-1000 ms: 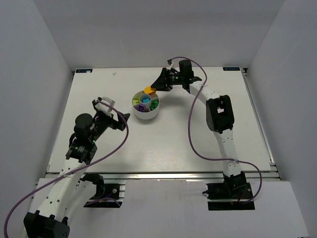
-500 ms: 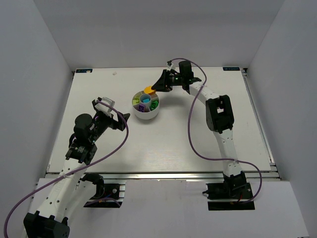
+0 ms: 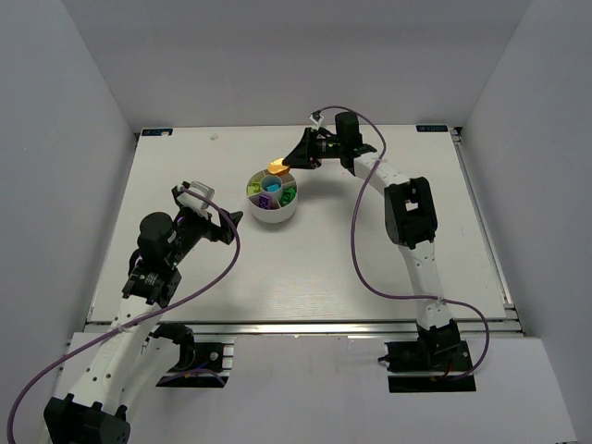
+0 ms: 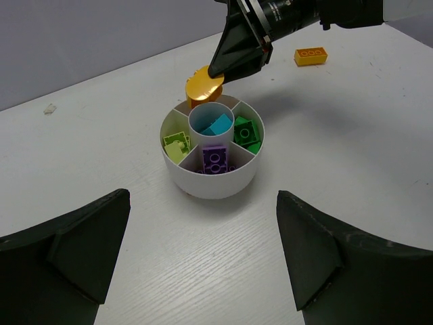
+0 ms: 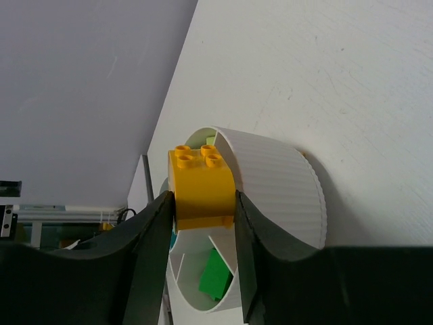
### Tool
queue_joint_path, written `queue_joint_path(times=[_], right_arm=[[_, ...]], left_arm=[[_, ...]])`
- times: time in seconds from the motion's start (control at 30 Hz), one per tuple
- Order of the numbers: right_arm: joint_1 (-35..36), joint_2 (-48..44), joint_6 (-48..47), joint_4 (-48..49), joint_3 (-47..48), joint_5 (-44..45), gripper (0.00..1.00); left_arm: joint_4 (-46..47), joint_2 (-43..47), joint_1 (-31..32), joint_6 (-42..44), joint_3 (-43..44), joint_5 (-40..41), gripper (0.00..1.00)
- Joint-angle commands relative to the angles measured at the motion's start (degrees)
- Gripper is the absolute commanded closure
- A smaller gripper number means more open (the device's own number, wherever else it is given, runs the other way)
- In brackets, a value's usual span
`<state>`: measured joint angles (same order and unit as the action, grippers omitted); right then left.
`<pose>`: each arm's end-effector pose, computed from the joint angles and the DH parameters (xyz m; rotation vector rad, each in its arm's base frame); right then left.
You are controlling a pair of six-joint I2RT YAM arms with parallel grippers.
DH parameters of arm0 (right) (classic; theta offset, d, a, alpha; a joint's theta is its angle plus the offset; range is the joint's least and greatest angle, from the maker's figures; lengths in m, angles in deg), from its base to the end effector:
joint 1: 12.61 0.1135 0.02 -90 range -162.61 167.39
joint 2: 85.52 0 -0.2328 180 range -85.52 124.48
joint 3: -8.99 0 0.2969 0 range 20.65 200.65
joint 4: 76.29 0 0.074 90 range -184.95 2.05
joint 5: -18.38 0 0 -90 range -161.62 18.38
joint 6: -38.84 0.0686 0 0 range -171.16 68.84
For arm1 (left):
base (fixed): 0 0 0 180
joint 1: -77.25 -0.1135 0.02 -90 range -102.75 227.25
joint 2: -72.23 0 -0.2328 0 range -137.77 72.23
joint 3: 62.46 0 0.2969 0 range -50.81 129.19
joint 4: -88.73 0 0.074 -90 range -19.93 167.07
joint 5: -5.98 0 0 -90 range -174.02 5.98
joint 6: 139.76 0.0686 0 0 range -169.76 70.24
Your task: Sort the legos into containers by color
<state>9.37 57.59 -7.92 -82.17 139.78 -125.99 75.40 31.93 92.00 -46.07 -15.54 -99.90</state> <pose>0.5397 0.2780 0.1543 -0.3568 2.0735 1.6226 0.2625 -0.0885 0.2819 0.4762 1.6294 -0.3782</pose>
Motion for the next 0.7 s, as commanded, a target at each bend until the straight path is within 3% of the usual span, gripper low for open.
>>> queue_joint_path(times=[0.0,0.37,0.67], right_arm=[[0.0,-2.5,-2.7,1.5,0.6,-0.8,0.72],[0.7,-7.0,-19.1,-7.7,-0.1,9.4,0.73],[2.5,-10.8,-24.7,-8.9,-2.6,13.5,0.73]], left_arm=[[0.5,0.9,0.1,0.4,-0.5,-0.9,0.02],[0.4,1.0,0.1,0.5,-0.5,-1.1,0.02],[0.5,1.0,0.1,0.5,-0.5,-1.3,0.02]])
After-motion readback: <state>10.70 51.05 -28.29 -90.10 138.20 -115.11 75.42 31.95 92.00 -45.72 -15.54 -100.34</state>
